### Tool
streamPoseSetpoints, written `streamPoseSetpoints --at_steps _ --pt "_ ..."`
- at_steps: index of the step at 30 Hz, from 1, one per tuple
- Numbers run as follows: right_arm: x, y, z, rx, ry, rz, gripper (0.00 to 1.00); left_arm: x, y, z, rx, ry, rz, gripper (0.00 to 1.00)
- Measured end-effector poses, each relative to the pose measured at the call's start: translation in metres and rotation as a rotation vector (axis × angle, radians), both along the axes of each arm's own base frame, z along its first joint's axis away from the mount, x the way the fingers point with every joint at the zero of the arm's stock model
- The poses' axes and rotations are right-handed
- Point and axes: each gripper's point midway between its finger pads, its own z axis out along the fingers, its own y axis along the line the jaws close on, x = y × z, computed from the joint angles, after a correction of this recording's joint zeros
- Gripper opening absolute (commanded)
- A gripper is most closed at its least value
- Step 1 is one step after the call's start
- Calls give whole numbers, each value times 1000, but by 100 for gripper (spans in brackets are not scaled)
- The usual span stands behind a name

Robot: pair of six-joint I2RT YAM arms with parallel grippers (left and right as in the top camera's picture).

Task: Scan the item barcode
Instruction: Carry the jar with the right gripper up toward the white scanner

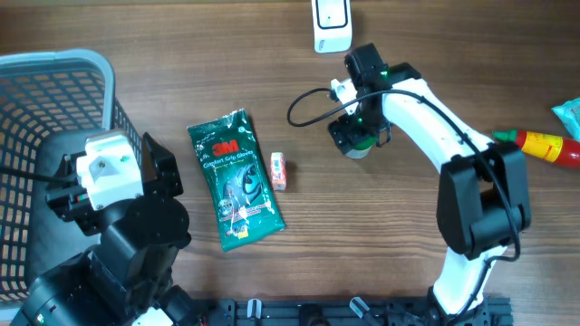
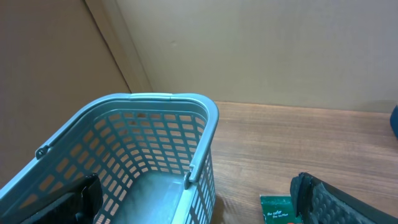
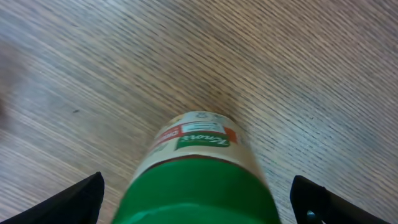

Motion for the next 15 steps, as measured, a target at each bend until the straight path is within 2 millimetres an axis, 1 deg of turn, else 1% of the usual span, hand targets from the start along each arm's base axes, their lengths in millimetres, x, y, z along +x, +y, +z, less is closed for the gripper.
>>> streamPoseSetpoints --at_steps 2,3,4,7,9,11,12,14,15 --pt "1 -3 0 5 7 -62 69 0 0 0 0 0 0 100" --pt "-2 -3 -1 10 22 -120 62 0 0 0 0 0 0 100" --pt "-5 -4 -1 12 41 -181 60 0 0 0 0 0 0 100" --pt "-12 -6 -1 10 79 -317 60 0 0 0 0 0 0 100" --pt "-21 -8 -1 3 124 -432 60 0 0 0 0 0 0 100" --pt "-28 -2 3 35 179 -528 59 0 0 0 0 0 0 100" --pt "-27 5 7 74 199 -595 59 0 0 0 0 0 0 100" --pt "-17 21 20 171 239 -845 60 0 0 0 0 0 0 100" --pt "-14 25 23 195 253 -944 59 0 0 0 0 0 0 100"
